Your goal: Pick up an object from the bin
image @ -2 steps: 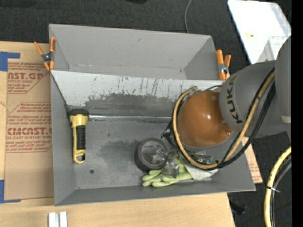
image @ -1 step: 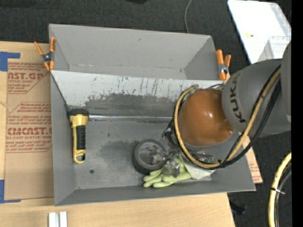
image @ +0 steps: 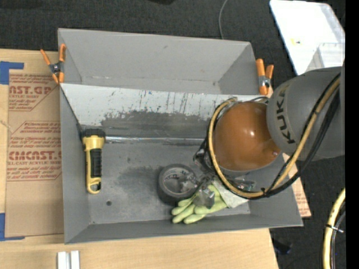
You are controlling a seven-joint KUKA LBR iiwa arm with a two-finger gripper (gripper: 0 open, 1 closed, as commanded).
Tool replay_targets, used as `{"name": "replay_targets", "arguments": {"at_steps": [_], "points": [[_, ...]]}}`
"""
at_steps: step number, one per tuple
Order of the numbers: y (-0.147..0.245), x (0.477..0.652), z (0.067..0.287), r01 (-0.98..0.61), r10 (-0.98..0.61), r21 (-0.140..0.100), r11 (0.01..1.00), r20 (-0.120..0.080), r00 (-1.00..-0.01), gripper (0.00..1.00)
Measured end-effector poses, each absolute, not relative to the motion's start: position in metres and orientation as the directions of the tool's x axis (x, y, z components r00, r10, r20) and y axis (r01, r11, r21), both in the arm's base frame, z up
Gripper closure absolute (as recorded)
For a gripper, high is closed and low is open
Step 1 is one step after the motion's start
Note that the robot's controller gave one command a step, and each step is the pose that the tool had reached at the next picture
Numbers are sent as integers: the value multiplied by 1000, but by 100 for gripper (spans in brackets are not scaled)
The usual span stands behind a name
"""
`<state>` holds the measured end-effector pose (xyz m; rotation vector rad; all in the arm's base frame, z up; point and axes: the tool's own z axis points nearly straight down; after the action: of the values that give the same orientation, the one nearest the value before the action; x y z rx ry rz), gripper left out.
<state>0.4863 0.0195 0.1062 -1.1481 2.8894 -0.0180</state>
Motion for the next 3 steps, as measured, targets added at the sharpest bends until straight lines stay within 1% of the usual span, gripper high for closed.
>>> {"name": "replay_targets", "arguments": {"at_steps": [1, 2, 3], "points": [[20, 483, 136, -686, -686, -13, 727, -16, -727, 100], [20, 485, 174, -685, -686, -20, 728, -23, -728, 100], [20, 485, 197, -685, -686, -20, 728, -24, -728, 100]]}}
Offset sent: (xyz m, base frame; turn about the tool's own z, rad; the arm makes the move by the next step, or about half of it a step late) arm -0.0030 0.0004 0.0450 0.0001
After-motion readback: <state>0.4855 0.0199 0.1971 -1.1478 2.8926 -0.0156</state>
